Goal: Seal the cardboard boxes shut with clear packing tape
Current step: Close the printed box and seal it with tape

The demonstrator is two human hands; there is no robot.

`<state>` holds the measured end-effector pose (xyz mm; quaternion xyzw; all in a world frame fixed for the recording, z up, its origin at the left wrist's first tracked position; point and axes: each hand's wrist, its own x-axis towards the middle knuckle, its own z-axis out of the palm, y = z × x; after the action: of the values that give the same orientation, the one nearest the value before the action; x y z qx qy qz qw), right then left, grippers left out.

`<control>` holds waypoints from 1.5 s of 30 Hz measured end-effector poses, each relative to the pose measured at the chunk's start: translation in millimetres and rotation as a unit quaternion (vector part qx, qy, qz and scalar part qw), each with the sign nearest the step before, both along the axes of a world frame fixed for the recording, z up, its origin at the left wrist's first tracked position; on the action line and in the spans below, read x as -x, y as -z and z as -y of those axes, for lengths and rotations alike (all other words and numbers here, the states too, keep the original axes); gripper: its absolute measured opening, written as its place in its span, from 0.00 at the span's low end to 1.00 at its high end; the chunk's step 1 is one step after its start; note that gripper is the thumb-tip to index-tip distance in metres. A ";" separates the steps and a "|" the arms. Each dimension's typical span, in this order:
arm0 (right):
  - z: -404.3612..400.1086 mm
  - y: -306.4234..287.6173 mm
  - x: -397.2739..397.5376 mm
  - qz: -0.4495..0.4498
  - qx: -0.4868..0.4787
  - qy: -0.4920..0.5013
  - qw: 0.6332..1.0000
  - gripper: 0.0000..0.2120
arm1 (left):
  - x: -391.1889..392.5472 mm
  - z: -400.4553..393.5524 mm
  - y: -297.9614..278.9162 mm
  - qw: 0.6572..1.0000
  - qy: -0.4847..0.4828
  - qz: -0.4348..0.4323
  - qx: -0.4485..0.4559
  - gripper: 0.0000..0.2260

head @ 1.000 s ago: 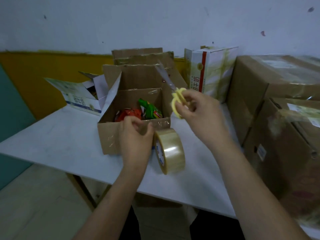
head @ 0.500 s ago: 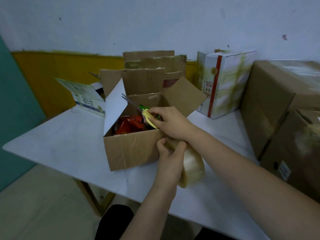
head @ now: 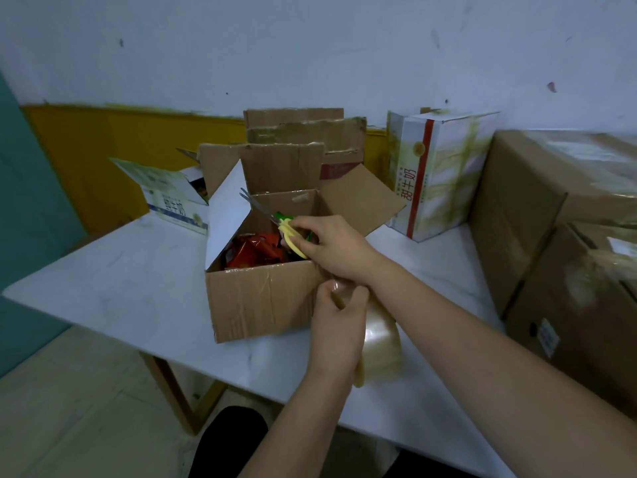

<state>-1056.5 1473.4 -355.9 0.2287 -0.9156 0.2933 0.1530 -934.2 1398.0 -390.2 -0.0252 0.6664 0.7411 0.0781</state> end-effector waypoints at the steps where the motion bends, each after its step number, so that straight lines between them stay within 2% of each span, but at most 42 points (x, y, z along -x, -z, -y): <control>1: 0.1 -0.5 -1.2 0.000 0.000 0.001 1.000 0.17 | -2.4 0.1 -0.2 1.000 -0.002 0.008 -0.005 0.07; 5: 0.2 -7.0 -8.7 0.020 -0.008 -0.002 1.000 0.15 | -10.2 -0.3 -6.8 0.999 -0.002 0.039 -0.032 0.10; 9: -10.6 -50.7 -35.9 0.052 -0.002 0.004 0.999 0.14 | -9.2 -4.6 -3.1 0.996 0.007 0.065 -0.059 0.14; 12: -30.6 -103.8 -74.1 0.086 -0.131 0.042 0.987 0.15 | -7.7 -5.2 3.4 0.994 0.007 0.062 -0.088 0.13; 14: -41.1 -134.6 -96.5 0.123 -0.239 0.077 0.960 0.17 | -8.7 -4.6 3.6 0.994 0.008 0.055 -0.092 0.18; 17: -47.3 -159.0 -106.3 0.255 -0.373 0.133 0.882 0.33 | -10.4 -4.5 4.1 0.993 0.005 0.056 -0.105 0.18; 19: -54.0 -160.1 -103.1 0.362 -0.405 0.134 0.829 0.42 | -11.1 -5.0 4.8 0.991 0.006 0.064 -0.114 0.15; 21: -65.2 -155.3 -96.5 0.430 -0.418 0.135 0.788 0.48 | -12.7 -5.5 5.4 0.991 0.010 0.063 -0.120 0.14; 22: -71.6 -152.4 -93.0 0.453 -0.424 0.141 0.771 0.50 | -12.4 -5.7 6.7 0.991 0.010 0.060 -0.122 0.15; 24: -80.6 -147.0 -86.8 0.483 -0.437 0.155 0.743 0.47 | -12.1 -5.8 8.8 0.991 0.014 0.057 -0.122 0.16; 27: -85.6 -137.9 -75.3 0.512 -0.440 0.147 0.723 0.42 | -11.8 -6.0 11.0 0.990 0.017 0.053 -0.129 0.13; 30: -84.9 -127.7 -65.4 0.534 -0.435 0.110 0.717 0.39 | -10.0 -5.5 14.9 0.990 0.030 0.047 -0.130 0.13; 32: -85.0 -123.5 -58.0 0.545 -0.416 0.075 0.724 0.38 | -8.9 -3.9 17.5 0.990 0.036 0.043 -0.130 0.10; 35: -86.4 -118.0 -46.9 0.542 -0.405 0.028 0.735 0.40 | -7.9 -1.6 19.4 0.989 0.046 0.046 -0.131 0.13; 37: -89.9 -112.9 -40.9 0.545 -0.390 0.003 0.742 0.40 | -7.1 -0.4 19.3 0.989 0.052 0.049 -0.126 0.11; 39: -92.2 -108.6 -38.2 0.547 -0.360 -0.017 0.756 0.34 | -6.1 0.6 19.6 0.990 0.053 0.051 -0.121 0.09; 45: -89.4 -97.8 -39.3 0.484 -0.334 -0.044 0.807 0.21 | -5.1 4.2 14.9 0.992 0.056 0.053 -0.102 0.15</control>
<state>-1017.2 1562.8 -258.1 0.1342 -0.9012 0.0480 -0.4092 -929.1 1393.8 -405.1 -0.0190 0.5829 0.7969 0.1573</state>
